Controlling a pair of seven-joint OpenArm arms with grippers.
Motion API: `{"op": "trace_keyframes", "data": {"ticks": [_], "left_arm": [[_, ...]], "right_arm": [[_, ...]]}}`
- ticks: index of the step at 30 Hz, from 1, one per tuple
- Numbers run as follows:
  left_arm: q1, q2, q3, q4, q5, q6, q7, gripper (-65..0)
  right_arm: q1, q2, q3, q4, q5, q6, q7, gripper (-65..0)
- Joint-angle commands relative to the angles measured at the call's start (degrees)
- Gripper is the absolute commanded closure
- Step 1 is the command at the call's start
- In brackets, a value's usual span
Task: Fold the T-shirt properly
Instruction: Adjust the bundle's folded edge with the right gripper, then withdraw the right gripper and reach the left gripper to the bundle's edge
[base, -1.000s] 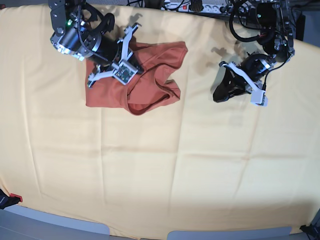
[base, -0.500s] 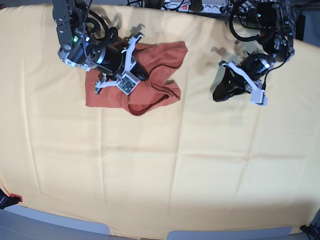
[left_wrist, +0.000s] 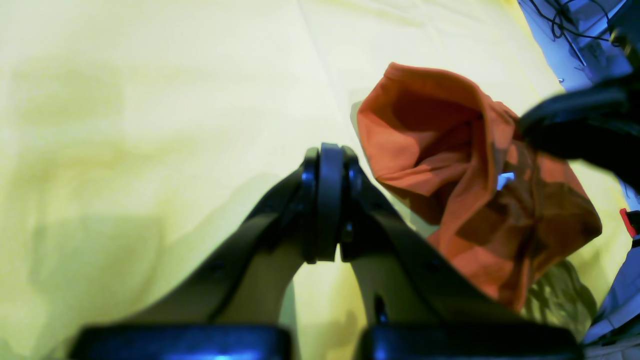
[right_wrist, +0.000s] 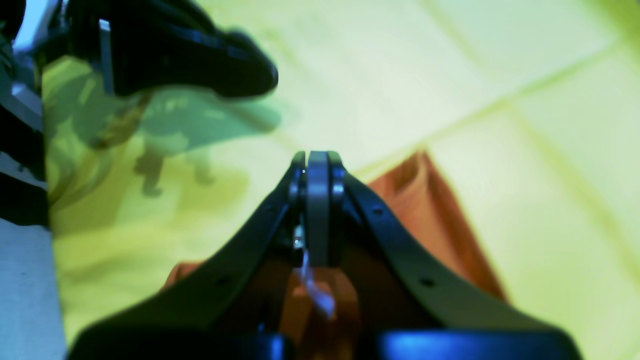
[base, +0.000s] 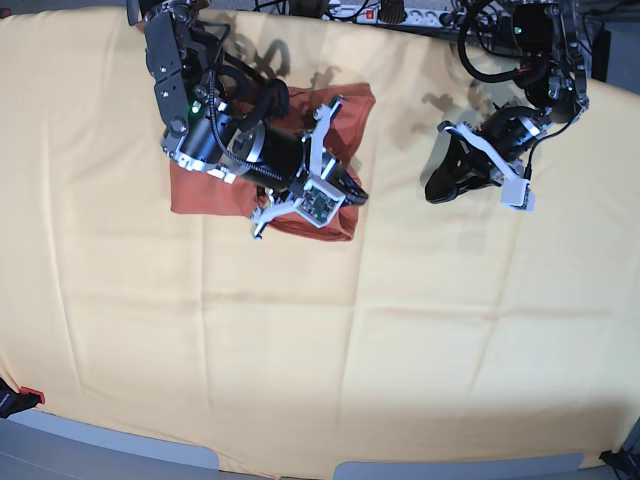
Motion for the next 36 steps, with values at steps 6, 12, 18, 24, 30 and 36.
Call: {"op": "trace_keyframes", "data": {"ticks": [6,12,18,24,30,36], "left_arm": [[-0.1,-1.6,-0.3,0.9,-3.6,-2.8,0.6,0.0],[-0.2,-3.5,0.5,1.9,-18.6,-5.2,12.6,0.0],[-0.1,-3.7,7.3,8.7,-24.2,-5.2,18.6,0.0],[0.0,-3.7,21.0,17.8,-15.5,-5.2,18.6,0.0],[-1.6,-3.9,35.3,19.3,7.9,-5.2,15.7,0.0],[-2.3,-8.7,45.5,19.2,25.7,-5.2,7.0,0.0]], "right_arm": [[3.1,0.7,3.3,1.0,-4.1,-4.8,-0.3,0.0],[3.1,4.3,12.5,1.0,-5.5,-11.0,-0.5,0.0],[3.0,11.0,16.1,-1.1,-1.0,-6.8,-1.0,0.0],[3.3,14.3,16.1,-8.0,2.1,-2.4,-1.4,0.0],[3.5,17.5,16.1,-11.5,6.8,2.0,-3.3,0.0],[3.4,19.5,16.0,-11.5,9.2,2.3,-5.5,0.0]]}}
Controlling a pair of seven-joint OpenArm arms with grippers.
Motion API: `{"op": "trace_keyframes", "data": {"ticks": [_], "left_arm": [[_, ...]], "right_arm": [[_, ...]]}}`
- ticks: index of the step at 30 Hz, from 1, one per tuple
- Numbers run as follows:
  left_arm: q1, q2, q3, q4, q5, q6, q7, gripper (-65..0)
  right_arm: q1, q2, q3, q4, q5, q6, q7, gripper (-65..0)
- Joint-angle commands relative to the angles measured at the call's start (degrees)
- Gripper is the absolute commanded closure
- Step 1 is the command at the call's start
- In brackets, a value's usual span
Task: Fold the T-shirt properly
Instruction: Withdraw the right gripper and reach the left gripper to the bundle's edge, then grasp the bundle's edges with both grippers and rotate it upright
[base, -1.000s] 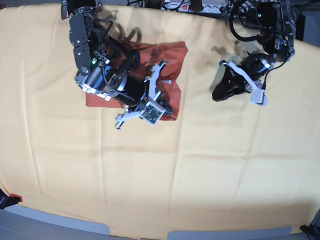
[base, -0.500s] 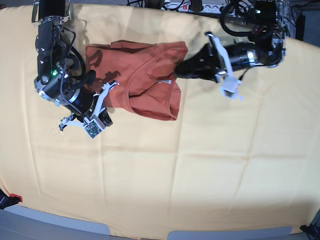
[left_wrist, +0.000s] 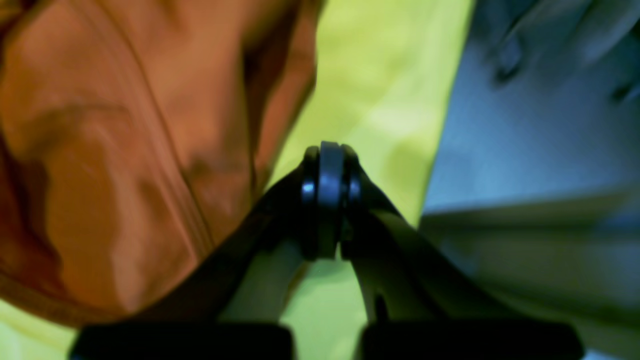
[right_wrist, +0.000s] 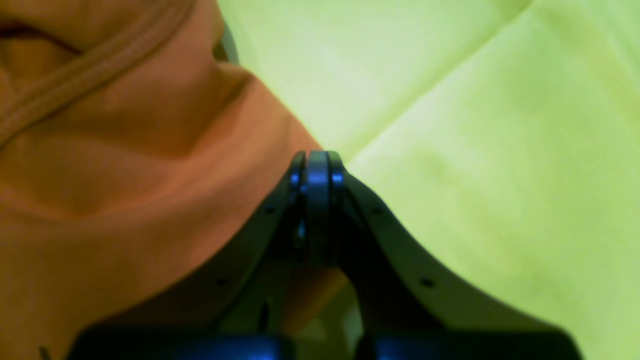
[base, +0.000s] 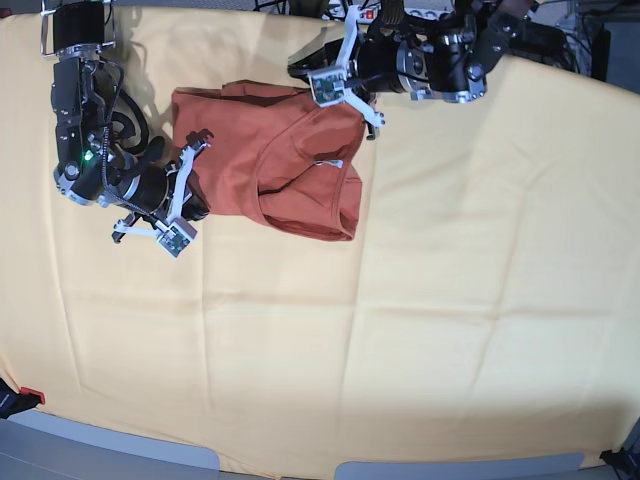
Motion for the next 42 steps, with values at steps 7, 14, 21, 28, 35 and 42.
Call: {"op": "trace_keyframes", "data": {"ticks": [7,14,21,28,35,42], "left_arm": [[-0.2,-1.0,2.2,-1.5,4.5,-0.4,-4.6,0.0],[-1.4,-0.8,2.2,-1.5,6.7,6.0,-6.4,0.0],[-1.2,-0.8,2.2,-1.5,7.8,7.1,-7.2,0.0],[-1.1,-0.8,2.2,-1.6,8.2,8.5,-7.2,0.0],[-0.8,0.3,2.2,-1.6,9.6,13.2,-8.5,0.0],[-1.0,1.3,3.6,-3.9,13.4,15.8,-9.1,0.0]], "right_arm": [[1.0,1.5,0.2,0.7,1.2,2.2,1.7,0.0],[1.0,1.4,0.2,0.7,1.1,0.9,2.0,0.0],[1.0,1.4,0.2,0.5,0.1,-1.2,2.1,0.0],[2.4,1.3,0.2,-4.0,-1.6,-3.6,4.4,0.0],[3.0,1.3,0.2,-5.0,-0.2,-1.1,4.2,0.0],[3.0,1.3,0.2,-5.0,-0.2,-1.1,4.0,0.0]]}}
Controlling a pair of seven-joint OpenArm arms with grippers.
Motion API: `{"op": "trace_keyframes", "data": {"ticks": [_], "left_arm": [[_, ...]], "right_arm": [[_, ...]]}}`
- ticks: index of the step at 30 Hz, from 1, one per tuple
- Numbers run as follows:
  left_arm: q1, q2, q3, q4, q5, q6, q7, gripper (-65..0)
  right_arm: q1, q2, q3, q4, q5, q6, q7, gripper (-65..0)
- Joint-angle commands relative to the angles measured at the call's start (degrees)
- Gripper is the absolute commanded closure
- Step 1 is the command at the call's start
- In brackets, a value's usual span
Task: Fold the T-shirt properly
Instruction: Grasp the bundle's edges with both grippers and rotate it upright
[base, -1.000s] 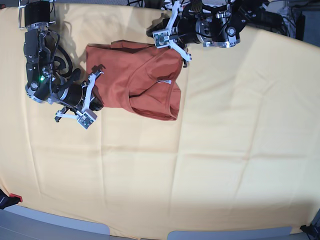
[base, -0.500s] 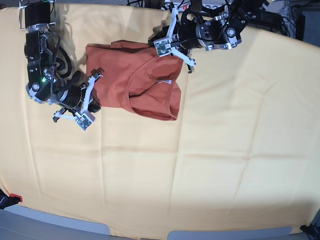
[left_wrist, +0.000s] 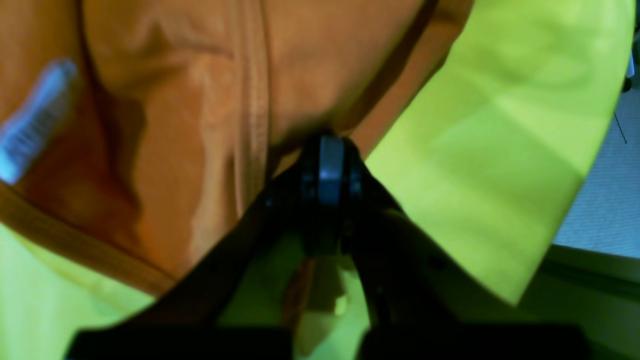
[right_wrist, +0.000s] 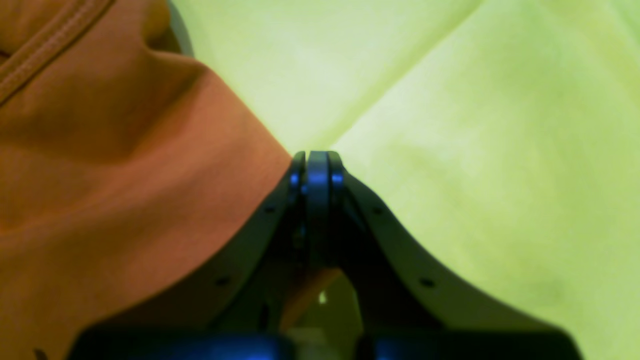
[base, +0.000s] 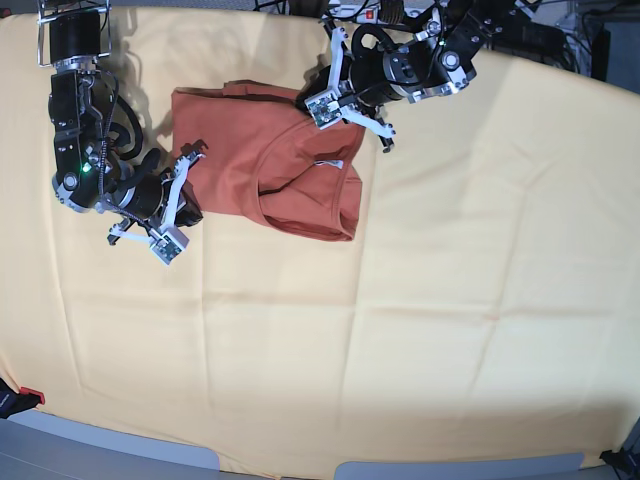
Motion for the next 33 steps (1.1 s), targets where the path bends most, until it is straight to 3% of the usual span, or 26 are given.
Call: {"op": "trace_keyframes", "data": {"ticks": [1,7,11,20,28,33], "left_arm": [[-0.7,-0.1,0.5,0.0,0.9,-0.4,-0.4,0.0],[-3.2,-0.1,1.9,-4.3,2.3,-0.4,-1.2,0.0],[-5.4,-0.1,1.9,-5.6,2.5,-0.4,-1.2,0.0],[-7.0,-0.6,1.9,-5.6,2.6,-0.4,-1.2,0.0],[-8.4,-4.6,1.9,-5.6,3.4,-0.4,-2.2,0.0],[-10.3,-7.2,1.9,-5.6,4.5,-0.4,-3.8,0.0]], "right_arm": [[1.1,0.7,0.3,0.8,0.7,0.9,1.0,0.0],[0.9,0.6,0.3,0.8,6.3,3.5,-2.3,0.0],[0.9,0.8,0.3,0.8,6.6,3.7,-5.1,0.0],[-3.0,1.9,0.3,0.8,7.1,4.2,-5.8,0.0],[-9.9,1.9,0.5,4.7,7.0,4.2,-6.1,0.0],[-14.7,1.9,0.5,10.9,6.4,1.2,-6.0,0.0]]}}
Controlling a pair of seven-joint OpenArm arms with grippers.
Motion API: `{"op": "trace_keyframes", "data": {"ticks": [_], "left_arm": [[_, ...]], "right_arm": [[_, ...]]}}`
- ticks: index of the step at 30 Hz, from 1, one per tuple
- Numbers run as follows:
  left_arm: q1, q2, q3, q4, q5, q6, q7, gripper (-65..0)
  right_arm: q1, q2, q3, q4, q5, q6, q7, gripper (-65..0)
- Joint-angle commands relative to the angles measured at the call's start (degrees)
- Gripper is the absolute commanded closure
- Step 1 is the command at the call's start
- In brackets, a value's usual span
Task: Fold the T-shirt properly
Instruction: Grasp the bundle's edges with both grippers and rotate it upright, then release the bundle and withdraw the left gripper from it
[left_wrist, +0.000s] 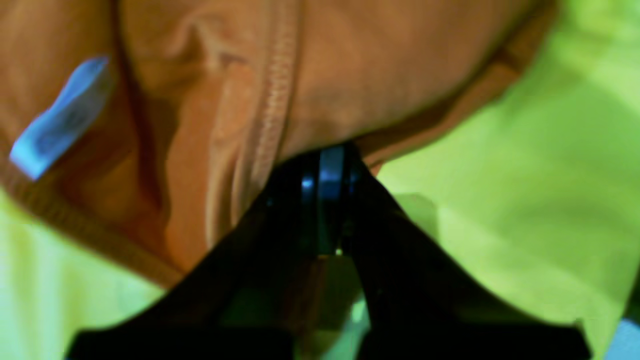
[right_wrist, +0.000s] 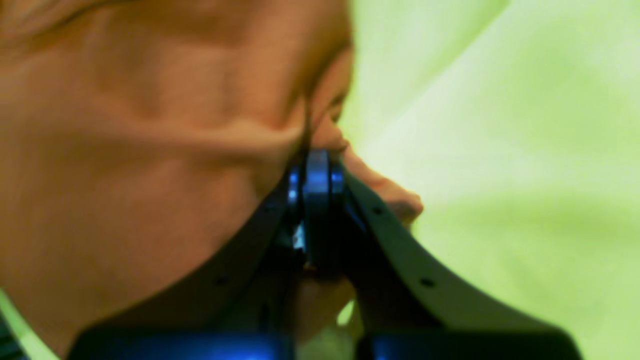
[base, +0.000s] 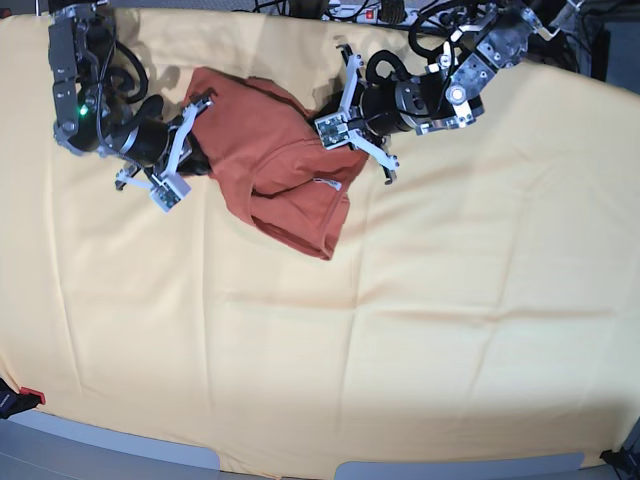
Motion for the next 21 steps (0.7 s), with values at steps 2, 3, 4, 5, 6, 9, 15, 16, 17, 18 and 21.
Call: {"op": "trace_keyframes", "data": {"ticks": [2,3,4,5,6,9,15,16,17,18,21], "left_arm": [[-1.7,-1.6,-0.4,0.0,3.9,1.3,1.6,0.0],[-2.3,-1.7,-0.4,0.0,3.9,1.3,1.2,0.0],[-2.8,-1.7,-0.4,0.0,3.9,1.3,0.4,0.0],[-3.3,-1.6,-0.4,0.0,3.9,1.3,-0.1,0.0],[-3.8,-1.6,-0.4,0.0,3.9,1.3,-1.2,0.0],[-5.5,-1.6,-0.4,-0.2,3.9,3.3,-3.1,0.0],[-11.5,-0.9,-0.4,-7.4,3.9,5.0,-8.1,0.0],[-12.4,-0.5,-0.4,-9.5,3.9,5.1,-9.1,0.0],[-13.2,-0.1,-0.4,-11.5,3.8,5.0,-9.7,0.0],[-14.0,0.4,-0.4,-13.3,3.6,5.1,-10.2,0.0],[-16.3,1.3,-0.4,-16.5,3.1,5.0,-10.1,0.0]], "right_arm": [[-1.2,0.7,0.0,3.3,-0.2,-2.2,-1.0,0.0],[-2.1,0.7,0.0,4.4,-0.1,-3.7,-1.0,0.0],[-3.2,0.7,0.0,5.4,-0.1,-5.0,-1.0,0.0],[-4.4,0.7,0.0,6.2,-0.2,-5.8,-1.0,0.0],[-5.7,0.7,0.0,6.8,-0.2,-6.3,-1.0,0.0],[-9.2,0.3,0.0,8.8,-0.2,-7.1,-1.0,0.0],[-15.0,-2.0,0.0,15.6,-3.2,-8.9,0.0,0.0],[-16.0,-2.8,0.0,16.7,-4.4,-9.5,0.4,0.0],[-16.8,-3.7,0.0,17.6,-5.6,-10.4,0.6,0.0],[-17.3,-4.6,0.0,18.5,-6.5,-11.3,0.8,0.0],[-17.4,-6.7,0.0,21.1,-10.4,-13.9,1.3,0.0]]}}
